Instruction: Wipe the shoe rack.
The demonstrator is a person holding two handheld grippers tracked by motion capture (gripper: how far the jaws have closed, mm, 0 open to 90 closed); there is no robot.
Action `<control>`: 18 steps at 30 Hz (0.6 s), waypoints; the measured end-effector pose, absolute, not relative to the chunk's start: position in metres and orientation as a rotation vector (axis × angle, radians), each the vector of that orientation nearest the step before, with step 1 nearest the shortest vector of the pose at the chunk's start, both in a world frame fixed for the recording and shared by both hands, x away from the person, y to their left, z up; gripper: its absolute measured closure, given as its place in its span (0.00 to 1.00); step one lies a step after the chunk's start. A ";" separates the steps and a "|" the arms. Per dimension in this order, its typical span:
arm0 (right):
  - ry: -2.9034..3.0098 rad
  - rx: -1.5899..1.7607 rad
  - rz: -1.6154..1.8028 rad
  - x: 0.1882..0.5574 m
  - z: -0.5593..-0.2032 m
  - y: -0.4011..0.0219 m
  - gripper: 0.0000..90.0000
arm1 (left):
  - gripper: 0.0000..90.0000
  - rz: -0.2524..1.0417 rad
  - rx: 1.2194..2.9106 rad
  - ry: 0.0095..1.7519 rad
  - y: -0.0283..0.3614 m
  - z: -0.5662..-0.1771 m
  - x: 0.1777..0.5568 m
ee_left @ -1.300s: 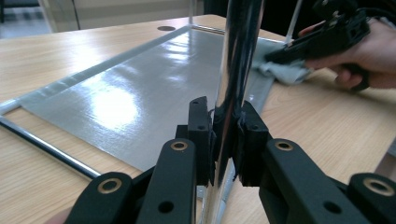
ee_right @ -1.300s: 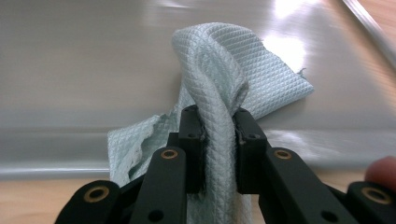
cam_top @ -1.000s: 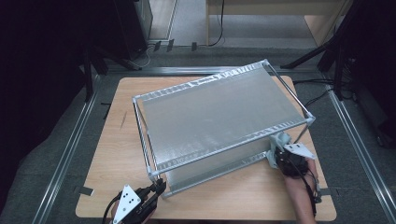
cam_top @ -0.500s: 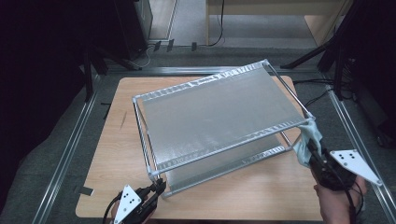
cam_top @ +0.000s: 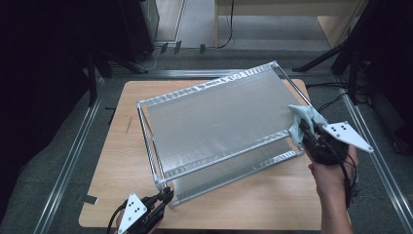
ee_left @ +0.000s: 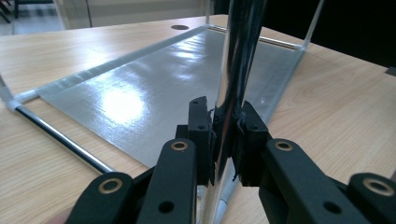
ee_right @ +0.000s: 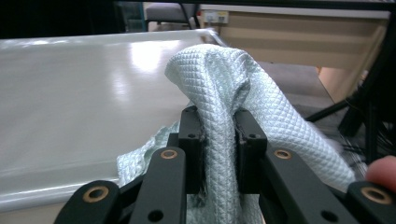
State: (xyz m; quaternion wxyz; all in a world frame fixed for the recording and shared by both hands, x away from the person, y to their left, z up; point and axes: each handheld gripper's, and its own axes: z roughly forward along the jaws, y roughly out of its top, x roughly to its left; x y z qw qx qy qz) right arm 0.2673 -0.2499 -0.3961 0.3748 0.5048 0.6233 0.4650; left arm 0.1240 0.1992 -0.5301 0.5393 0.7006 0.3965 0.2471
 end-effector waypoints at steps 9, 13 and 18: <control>1.710 1.191 1.249 0.264 -0.397 -0.199 0.85 | 0.89 0.567 1.688 0.903 0.188 -0.530 0.121; 1.797 1.124 1.277 0.260 -0.395 -0.174 0.85 | 0.90 0.558 1.694 0.881 0.183 -0.530 0.120; 1.901 1.017 1.328 0.248 -0.394 -0.132 0.83 | 0.90 0.555 1.699 0.873 0.181 -0.530 0.120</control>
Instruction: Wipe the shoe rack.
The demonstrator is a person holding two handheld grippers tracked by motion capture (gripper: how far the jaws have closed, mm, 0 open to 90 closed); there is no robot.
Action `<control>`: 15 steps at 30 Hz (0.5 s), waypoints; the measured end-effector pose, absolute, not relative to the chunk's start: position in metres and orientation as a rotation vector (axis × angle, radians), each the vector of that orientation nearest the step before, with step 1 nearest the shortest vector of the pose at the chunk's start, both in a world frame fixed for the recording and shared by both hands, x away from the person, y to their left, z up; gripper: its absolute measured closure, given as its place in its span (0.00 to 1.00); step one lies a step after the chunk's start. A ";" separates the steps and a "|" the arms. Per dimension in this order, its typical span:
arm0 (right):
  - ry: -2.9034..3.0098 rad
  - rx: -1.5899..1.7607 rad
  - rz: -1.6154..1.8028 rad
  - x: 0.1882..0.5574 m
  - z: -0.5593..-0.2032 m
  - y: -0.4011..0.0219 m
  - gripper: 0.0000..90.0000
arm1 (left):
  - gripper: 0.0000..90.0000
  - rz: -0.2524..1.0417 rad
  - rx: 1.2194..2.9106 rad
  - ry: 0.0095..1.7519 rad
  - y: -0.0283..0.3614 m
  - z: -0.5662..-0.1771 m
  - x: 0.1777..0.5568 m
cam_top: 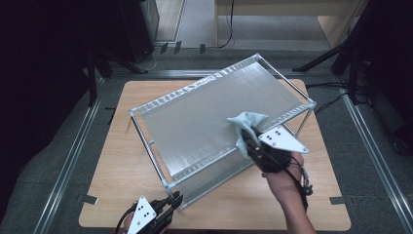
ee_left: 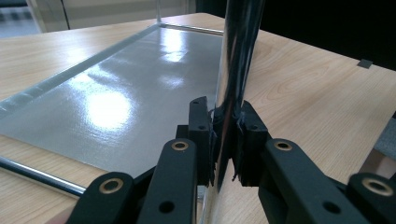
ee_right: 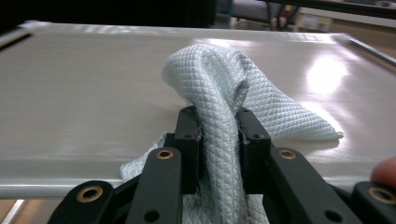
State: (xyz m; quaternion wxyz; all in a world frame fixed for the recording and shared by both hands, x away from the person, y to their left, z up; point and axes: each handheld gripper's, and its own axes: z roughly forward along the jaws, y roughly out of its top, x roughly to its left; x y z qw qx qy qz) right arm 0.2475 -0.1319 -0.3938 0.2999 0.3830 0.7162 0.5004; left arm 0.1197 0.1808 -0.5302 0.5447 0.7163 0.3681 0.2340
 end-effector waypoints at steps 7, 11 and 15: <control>2.037 0.862 1.385 0.225 -0.393 -0.077 0.83 | 0.90 0.552 1.697 0.876 0.180 -0.530 0.120; 2.115 0.777 1.418 0.209 -0.393 -0.049 0.82 | 0.90 0.550 1.692 0.878 0.179 -0.531 0.120; 2.192 0.672 1.454 0.195 -0.393 -0.024 0.81 | 0.90 0.552 1.694 0.877 0.179 -0.530 0.120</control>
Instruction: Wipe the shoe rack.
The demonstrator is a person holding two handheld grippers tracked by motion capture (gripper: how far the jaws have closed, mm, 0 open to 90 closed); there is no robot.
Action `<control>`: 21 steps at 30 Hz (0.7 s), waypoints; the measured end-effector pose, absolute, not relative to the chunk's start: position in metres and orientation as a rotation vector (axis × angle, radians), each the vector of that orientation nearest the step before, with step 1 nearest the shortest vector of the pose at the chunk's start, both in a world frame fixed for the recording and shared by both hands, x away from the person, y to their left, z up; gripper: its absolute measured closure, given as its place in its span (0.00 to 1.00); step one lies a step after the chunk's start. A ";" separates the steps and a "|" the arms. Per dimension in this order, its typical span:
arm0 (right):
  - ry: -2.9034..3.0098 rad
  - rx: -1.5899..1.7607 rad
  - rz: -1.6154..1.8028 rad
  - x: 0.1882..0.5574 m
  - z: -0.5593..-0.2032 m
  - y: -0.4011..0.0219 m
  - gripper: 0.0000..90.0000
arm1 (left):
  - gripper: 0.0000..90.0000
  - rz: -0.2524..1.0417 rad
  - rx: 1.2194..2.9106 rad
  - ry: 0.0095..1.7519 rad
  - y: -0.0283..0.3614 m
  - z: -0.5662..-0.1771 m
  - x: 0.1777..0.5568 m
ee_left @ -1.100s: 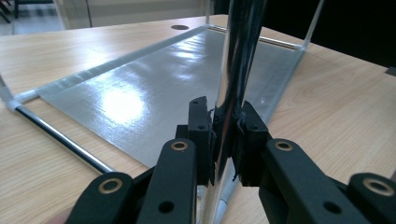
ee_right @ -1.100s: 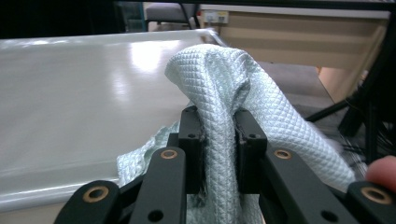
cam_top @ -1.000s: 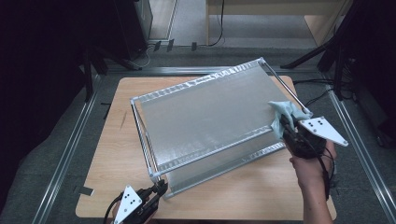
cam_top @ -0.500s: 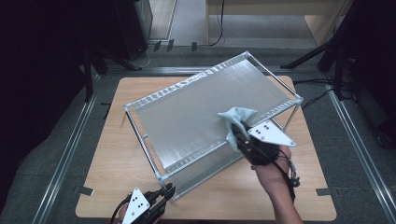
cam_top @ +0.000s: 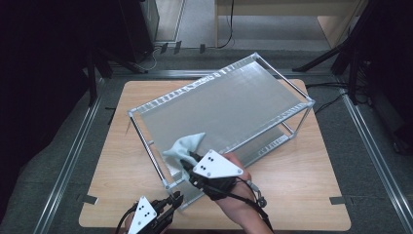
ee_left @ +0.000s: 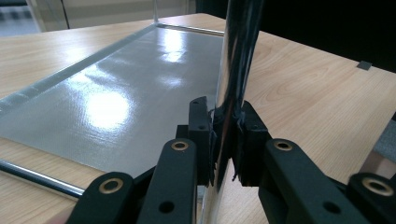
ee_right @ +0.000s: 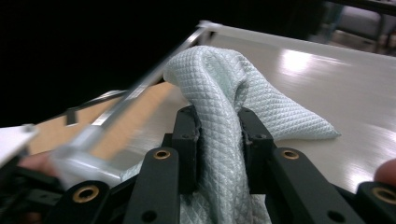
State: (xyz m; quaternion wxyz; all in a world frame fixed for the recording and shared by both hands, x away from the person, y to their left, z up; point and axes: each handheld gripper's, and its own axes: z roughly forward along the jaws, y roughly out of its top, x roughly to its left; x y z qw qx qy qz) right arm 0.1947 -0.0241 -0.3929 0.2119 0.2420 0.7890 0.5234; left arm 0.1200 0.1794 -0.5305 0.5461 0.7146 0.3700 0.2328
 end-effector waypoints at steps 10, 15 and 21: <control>2.134 0.750 1.372 0.215 -0.395 -0.042 0.62 | 0.90 0.552 1.700 0.875 0.180 -0.530 0.120; 2.043 0.878 1.303 0.239 -0.394 -0.077 0.66 | 0.90 0.552 1.696 0.876 0.180 -0.530 0.120; 1.973 0.998 1.267 0.269 -0.394 -0.125 0.78 | 0.90 0.551 1.700 0.874 0.180 -0.530 0.120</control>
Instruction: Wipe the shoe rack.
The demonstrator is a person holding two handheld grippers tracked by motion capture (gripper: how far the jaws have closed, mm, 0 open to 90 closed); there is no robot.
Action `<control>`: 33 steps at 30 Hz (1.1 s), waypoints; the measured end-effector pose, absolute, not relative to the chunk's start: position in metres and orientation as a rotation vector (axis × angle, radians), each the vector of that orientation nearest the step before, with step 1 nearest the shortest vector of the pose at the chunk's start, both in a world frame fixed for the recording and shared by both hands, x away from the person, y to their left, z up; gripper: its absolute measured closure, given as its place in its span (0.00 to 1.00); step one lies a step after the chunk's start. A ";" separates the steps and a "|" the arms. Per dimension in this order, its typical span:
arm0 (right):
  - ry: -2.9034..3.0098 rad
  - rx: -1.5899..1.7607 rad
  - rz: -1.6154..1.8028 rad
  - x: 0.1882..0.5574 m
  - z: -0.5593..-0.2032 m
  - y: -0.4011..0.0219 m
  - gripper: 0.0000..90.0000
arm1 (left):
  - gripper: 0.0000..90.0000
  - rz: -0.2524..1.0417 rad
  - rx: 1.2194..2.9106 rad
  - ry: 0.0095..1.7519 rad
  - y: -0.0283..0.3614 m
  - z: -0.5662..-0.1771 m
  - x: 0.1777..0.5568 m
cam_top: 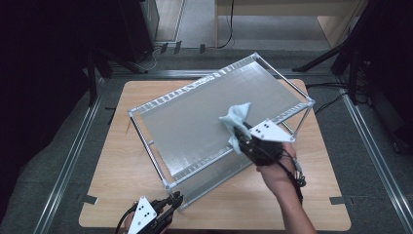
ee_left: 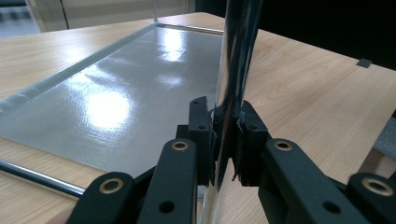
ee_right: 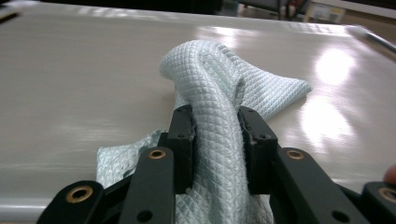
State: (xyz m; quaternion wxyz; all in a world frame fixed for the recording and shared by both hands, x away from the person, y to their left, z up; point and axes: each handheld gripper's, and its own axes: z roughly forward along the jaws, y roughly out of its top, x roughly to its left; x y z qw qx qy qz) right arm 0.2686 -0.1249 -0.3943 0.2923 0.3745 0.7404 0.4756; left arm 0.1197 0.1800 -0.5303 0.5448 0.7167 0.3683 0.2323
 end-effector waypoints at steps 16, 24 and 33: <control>2.053 0.909 1.307 0.241 -0.396 -0.074 0.85 | 0.89 0.539 1.676 0.892 0.173 -0.532 0.122; 2.189 0.748 1.407 0.216 -0.396 -0.043 0.84 | 0.90 0.548 1.680 0.882 0.173 -0.532 0.121; 2.039 0.929 1.337 0.263 -0.398 -0.104 0.84 | 0.90 0.552 1.690 0.871 0.174 -0.532 0.121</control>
